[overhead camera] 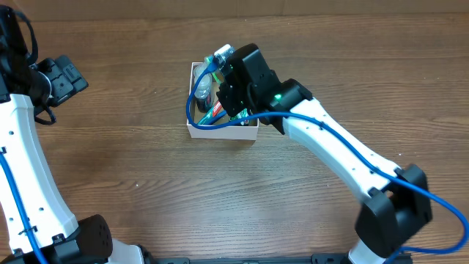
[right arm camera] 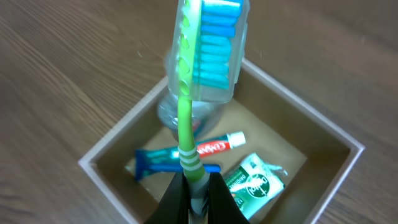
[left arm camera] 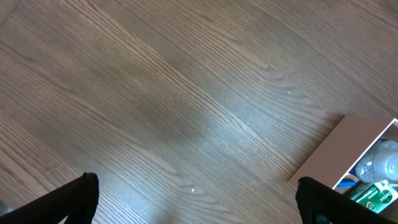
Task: Pack container
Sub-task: 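Lower the toothbrush into the box and release it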
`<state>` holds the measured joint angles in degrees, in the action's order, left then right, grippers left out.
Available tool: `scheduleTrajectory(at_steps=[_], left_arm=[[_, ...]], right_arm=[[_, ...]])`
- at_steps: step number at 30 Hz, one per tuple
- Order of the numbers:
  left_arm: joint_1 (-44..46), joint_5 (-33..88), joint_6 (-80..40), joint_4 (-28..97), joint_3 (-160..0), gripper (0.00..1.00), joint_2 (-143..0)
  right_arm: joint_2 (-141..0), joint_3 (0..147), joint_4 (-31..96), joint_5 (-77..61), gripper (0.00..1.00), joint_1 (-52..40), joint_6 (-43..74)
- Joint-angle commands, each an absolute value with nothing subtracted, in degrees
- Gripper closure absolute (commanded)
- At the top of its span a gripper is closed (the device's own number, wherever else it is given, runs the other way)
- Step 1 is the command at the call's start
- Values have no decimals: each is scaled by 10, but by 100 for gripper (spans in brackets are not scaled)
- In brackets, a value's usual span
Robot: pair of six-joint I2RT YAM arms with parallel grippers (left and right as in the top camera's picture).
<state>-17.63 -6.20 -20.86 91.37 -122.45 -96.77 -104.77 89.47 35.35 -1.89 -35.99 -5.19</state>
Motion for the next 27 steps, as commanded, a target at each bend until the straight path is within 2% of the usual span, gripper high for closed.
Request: scheduleTrajectory(at_steps=[1, 3, 4, 5, 6, 7, 8, 12, 16, 22, 25, 27], left_arm=[[-176, -61, -214, 915, -1227, 0, -969], [-176, -61, -214, 915, -1227, 0, -969], [-176, -61, -214, 915, -1227, 0, -969], [-176, -61, -214, 915, -1227, 0, -969], [-176, -61, -214, 915, -1227, 0, -969], [-176, -61, -214, 915, -1227, 0, -969], [-176, -61, -214, 915, -1227, 0, -969], [-176, -61, -214, 915, -1227, 0, -969], [-176, -61, -214, 915, -1227, 0, -969], [-176, -61, -214, 915, -1227, 0, -969], [-176, -61, -214, 915, -1227, 0, -969], [-176, -61, -214, 915, -1227, 0, -969]], right_arm=[[-1056, 893, 352, -10, 96, -336, -65], [-1056, 893, 352, -10, 96, -328, -60], [-1056, 893, 355, -15, 78, -326, -60], [-1056, 893, 361, -20, 29, -326, -61], [-1056, 893, 367, -23, 19, -327, -61], [-1056, 893, 372, -23, 14, -329, -61], [-1055, 893, 376, -22, 11, -329, -61], [-1030, 894, 395, -22, 11, -329, -39], [-952, 894, 435, -10, 0, -319, 48], [-815, 894, 491, -24, 0, -318, 78], [-784, 894, 547, -37, 0, -318, 74], [-781, 894, 548, 6, 0, -317, 63]])
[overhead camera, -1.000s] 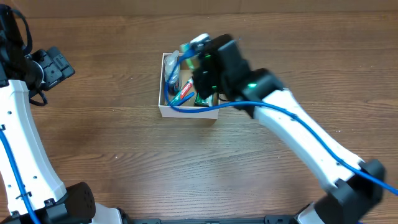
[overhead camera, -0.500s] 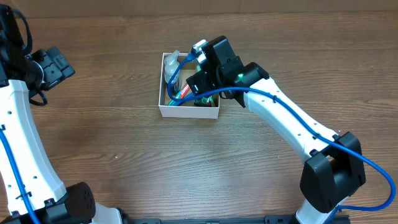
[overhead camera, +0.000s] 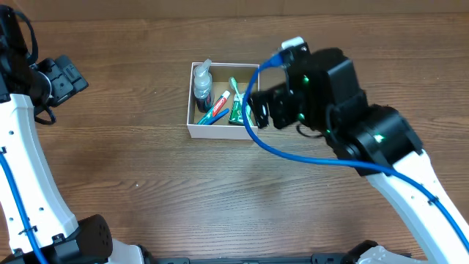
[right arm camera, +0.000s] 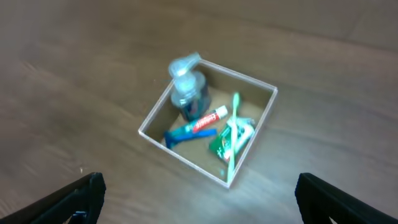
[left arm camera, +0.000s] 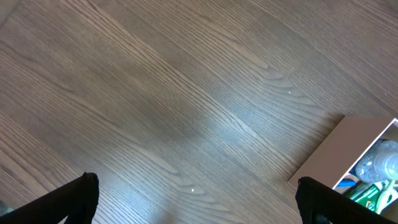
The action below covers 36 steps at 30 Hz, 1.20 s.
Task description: Pack container
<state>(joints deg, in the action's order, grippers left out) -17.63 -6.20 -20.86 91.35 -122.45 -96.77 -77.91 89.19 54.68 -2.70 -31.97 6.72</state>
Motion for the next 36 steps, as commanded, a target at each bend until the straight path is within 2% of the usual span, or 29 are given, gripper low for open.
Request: scheduleTrajectory(at_steps=[1, 4, 9, 14, 18, 27, 36], left_arm=[[-176, -61, -214, 915, -1227, 0, -969], [-176, -61, -214, 915, -1227, 0, -969], [-176, -61, -214, 915, -1227, 0, -969], [-176, -61, -214, 915, -1227, 0, -969], [-176, -61, -214, 915, -1227, 0, -969], [-176, -61, -214, 915, -1227, 0, -969], [-176, -61, -214, 915, -1227, 0, -969]], right_arm=[[-779, 894, 548, 26, 0, -317, 55], [-756, 894, 548, 50, 0, -285, 56], [-652, 894, 545, -15, 0, -165, 36], [-566, 878, 545, -4, 0, -66, 10], [-472, 761, 527, -1, 0, -16, 6], [-253, 388, 367, -1, 0, 9, -5], [-112, 209, 344, -1, 0, 23, -4]])
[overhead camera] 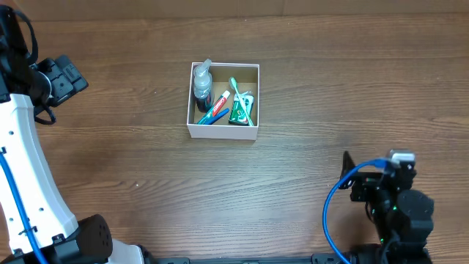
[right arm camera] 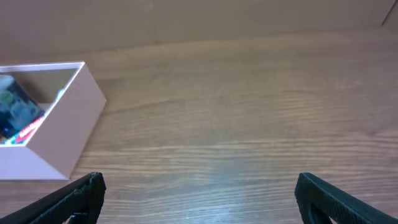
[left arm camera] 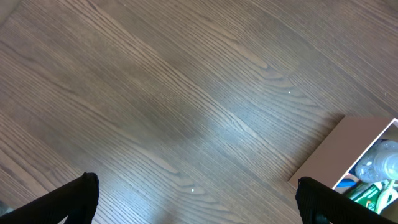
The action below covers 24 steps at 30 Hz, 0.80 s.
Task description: Pack container
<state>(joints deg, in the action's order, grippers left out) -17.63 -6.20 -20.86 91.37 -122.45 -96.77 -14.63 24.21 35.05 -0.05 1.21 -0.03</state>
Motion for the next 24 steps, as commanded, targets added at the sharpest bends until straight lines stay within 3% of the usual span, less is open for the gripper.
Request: scheduleTrajectory(at_steps=[1, 13, 24], left_arm=[[-176, -61, -214, 915, -1227, 0, -969], [-176, -61, -214, 915, -1227, 0, -969], [-176, -61, -214, 915, -1227, 0, -969]], right_arm=[[-96, 195, 341, -1, 0, 26, -4], [-2, 82, 302, -1, 0, 28, -4], [-2, 82, 298, -1, 0, 28, -4]])
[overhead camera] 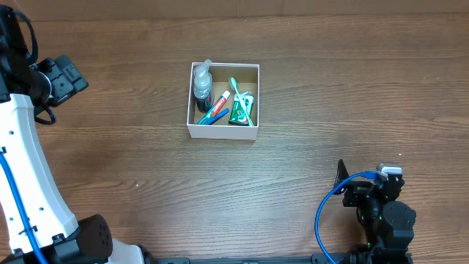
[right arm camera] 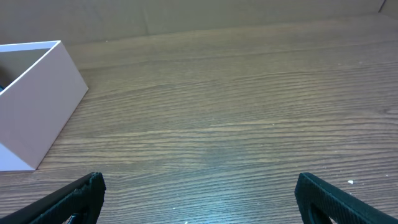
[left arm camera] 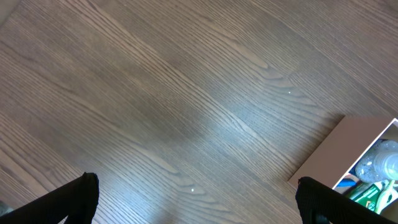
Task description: Pack container
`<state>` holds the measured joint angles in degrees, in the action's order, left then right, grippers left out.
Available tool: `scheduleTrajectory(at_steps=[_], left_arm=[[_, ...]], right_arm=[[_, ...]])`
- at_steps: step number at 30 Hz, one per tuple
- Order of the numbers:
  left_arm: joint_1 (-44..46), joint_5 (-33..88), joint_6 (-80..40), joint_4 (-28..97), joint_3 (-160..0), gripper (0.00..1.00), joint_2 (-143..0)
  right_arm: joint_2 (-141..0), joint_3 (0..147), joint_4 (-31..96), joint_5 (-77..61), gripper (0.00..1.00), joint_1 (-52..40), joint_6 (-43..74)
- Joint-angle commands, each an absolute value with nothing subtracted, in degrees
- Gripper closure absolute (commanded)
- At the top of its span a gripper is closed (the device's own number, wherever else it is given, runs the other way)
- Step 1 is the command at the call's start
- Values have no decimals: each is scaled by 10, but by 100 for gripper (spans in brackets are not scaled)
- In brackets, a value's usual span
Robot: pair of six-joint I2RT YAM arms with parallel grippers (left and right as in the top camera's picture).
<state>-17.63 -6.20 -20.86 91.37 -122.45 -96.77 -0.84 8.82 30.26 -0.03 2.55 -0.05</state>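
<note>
The white box [overhead camera: 223, 133] stands at the table's middle back. In it lie a clear spray bottle [overhead camera: 202, 82], a red-and-white toothpaste tube [overhead camera: 220, 103], a blue item [overhead camera: 211, 116], a green packet [overhead camera: 239, 111] and a green toothbrush [overhead camera: 242, 97]. My right gripper [right arm camera: 198, 199] is open over bare wood at the front right, with the box's wall [right arm camera: 37, 106] at its left. My left gripper [left arm camera: 198, 199] is open at the far left, high over the table, with the box's corner [left arm camera: 351, 152] at its lower right.
The table is brown wood [overhead camera: 308, 88]. The right arm [overhead camera: 381, 213] is folded back at the front right edge with its blue cable [overhead camera: 326, 213]. The left arm [overhead camera: 22, 147] runs along the left edge.
My right arm has drawn back a little further toward the front edge. In its wrist view the box has slid left and its contents have gone out of sight. The left arm has not moved.
My right gripper was shut on the green toothbrush, held upright over the box. Then the toothbrush lay in the box and the gripper was open above it. After that the right arm had drawn back to the front right, where it is now.
</note>
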Motion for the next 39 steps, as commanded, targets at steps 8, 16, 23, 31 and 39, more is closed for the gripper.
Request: scheduleTrajectory(at_steps=[8, 16, 23, 31, 39], left_arm=[[-176, -61, -214, 915, -1227, 0, -969], [-175, -61, -214, 915, -1227, 0, -966], [-121, -150, -178, 894, -1107, 0, -842], [-93, 36, -47, 466, -692, 0, -593], [-94, 39, -47, 344, -433, 0, -406]], right_arm=[[-2, 82, 298, -1, 0, 28, -4], [-2, 82, 298, -1, 0, 28, -4], [-2, 82, 298, -1, 0, 28, -4], [-2, 82, 298, -1, 0, 28, -4], [-2, 82, 298, -1, 0, 28, -4]])
